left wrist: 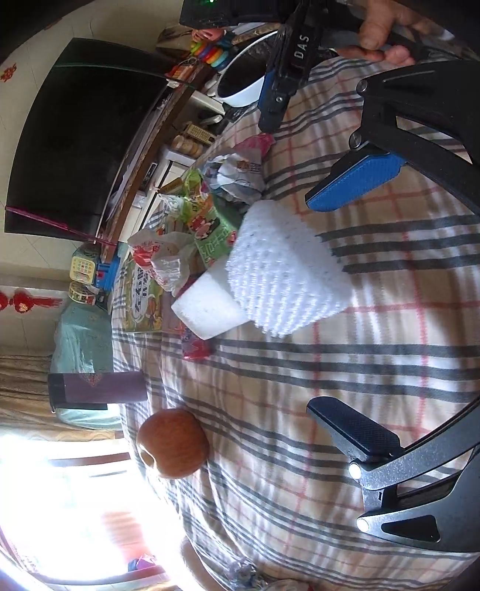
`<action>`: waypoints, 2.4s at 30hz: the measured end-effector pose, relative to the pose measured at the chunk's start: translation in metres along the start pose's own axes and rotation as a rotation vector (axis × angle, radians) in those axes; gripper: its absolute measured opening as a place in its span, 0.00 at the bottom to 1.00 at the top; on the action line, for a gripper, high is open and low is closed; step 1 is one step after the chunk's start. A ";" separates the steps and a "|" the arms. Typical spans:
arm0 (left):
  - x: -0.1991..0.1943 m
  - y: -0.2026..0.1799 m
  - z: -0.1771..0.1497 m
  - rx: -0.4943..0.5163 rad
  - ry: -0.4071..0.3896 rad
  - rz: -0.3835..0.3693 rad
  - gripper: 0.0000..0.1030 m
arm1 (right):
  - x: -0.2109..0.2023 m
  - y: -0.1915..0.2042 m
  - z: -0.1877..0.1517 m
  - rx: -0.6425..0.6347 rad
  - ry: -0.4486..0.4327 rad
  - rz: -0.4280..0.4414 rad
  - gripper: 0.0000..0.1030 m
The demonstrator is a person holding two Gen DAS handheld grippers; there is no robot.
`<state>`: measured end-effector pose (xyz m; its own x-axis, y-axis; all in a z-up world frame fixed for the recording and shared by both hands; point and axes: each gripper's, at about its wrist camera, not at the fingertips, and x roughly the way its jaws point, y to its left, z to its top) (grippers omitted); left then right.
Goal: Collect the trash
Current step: 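Move both open tools back over the white foam net and pink hairbrush, then grasp the white foam net with the left tool while the right tool grasps the pink hairbrush, then carry the foam net and pink hairbrush over the bin and open both tools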
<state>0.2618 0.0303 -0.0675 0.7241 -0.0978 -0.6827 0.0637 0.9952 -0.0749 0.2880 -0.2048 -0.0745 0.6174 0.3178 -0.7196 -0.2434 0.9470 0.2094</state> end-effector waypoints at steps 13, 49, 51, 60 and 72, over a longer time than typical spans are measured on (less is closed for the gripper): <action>0.045 -0.006 0.007 0.003 0.149 -0.166 0.43 | 0.044 0.005 0.021 -0.074 0.077 -0.040 0.46; -0.036 -0.119 -0.034 0.091 0.132 -0.367 0.25 | -0.134 -0.035 -0.077 0.134 -0.111 0.014 0.46; -0.034 -0.121 -0.032 0.096 0.133 -0.376 0.25 | -0.136 -0.040 -0.075 0.135 -0.118 0.012 0.46; -0.022 -0.146 -0.022 0.134 0.149 -0.407 0.25 | -0.144 -0.070 -0.070 0.177 -0.135 -0.029 0.46; -0.011 -0.194 0.000 0.209 0.144 -0.447 0.25 | -0.149 -0.115 -0.071 0.234 -0.142 -0.068 0.46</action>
<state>0.2413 -0.1617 -0.0452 0.4937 -0.5002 -0.7114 0.4918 0.8353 -0.2459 0.1711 -0.3648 -0.0381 0.7292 0.2404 -0.6407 -0.0287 0.9462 0.3223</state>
